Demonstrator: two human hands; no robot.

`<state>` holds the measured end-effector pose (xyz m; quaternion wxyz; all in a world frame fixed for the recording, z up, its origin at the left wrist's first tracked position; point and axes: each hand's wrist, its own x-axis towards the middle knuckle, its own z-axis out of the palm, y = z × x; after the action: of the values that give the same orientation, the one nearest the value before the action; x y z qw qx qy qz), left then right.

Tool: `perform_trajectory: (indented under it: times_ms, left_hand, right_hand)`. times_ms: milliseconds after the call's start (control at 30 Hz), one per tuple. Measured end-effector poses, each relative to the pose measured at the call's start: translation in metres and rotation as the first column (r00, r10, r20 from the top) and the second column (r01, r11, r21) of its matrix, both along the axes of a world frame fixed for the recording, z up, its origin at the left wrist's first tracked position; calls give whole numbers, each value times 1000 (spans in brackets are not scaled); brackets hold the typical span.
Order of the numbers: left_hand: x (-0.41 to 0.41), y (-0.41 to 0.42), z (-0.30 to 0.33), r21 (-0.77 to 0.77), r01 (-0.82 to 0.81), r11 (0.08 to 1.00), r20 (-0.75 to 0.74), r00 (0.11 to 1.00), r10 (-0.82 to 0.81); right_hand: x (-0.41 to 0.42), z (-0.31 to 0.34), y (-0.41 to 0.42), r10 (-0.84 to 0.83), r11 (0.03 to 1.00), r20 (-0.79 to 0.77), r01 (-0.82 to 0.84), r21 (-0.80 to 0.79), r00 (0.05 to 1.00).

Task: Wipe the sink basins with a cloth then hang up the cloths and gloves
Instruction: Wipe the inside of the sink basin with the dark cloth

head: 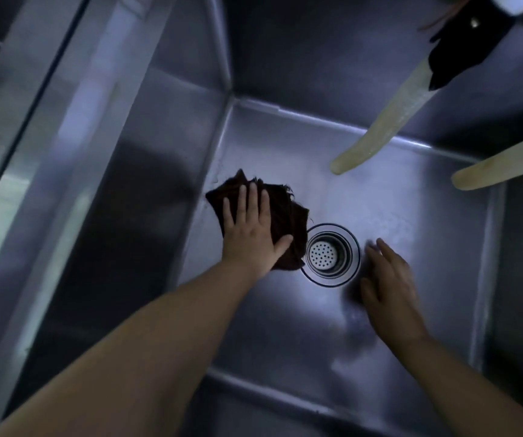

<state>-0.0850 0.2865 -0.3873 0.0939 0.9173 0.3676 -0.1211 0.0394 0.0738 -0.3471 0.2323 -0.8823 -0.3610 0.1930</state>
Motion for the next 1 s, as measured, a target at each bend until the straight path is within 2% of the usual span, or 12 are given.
perform_trajectory:
  times_ms: [67, 167, 300, 400, 533, 700, 833, 900, 1000]
  left_hand:
    - [15, 40, -3, 53, 78, 996, -23, 997, -77]
    - [38, 95, -1, 95, 117, 988, -75, 991, -110]
    - [46, 120, 4, 103, 158, 982, -104, 984, -148]
    - [33, 116, 9, 151, 213, 965, -151, 970, -191]
    - [-10, 95, 23, 183, 290, 939, -285, 930, -232]
    - [-70, 50, 40, 108, 363, 926, -432, 856, -285]
    - [-120, 18, 47, 26, 513, 858, -578, 708, -406]
    - [-138, 4, 47, -19, 542, 840, -609, 660, -440]
    - [-154, -10, 46, -71, 537, 840, -590, 657, -470]
  right_hand:
    - [0, 0, 6, 6, 1000, 4, -6, 17, 1000]
    - [3, -2, 12, -21, 998, 5, 20, 63, 1000]
    - [7, -3, 9, -54, 997, -1, 54, 60, 999]
    - [5, 1, 3, -12, 1000, 2, 12, 23, 1000]
    - [-1, 17, -1, 55, 998, -11, -55, -18, 998]
    - [-11, 43, -3, 64, 996, -66, -68, -59, 996]
    - [-14, 61, -4, 76, 993, -78, -83, -85, 994]
    - [-14, 68, -8, 67, 992, -81, -75, -100, 994]
    - [-10, 76, -19, 70, 992, -70, -77, -99, 995]
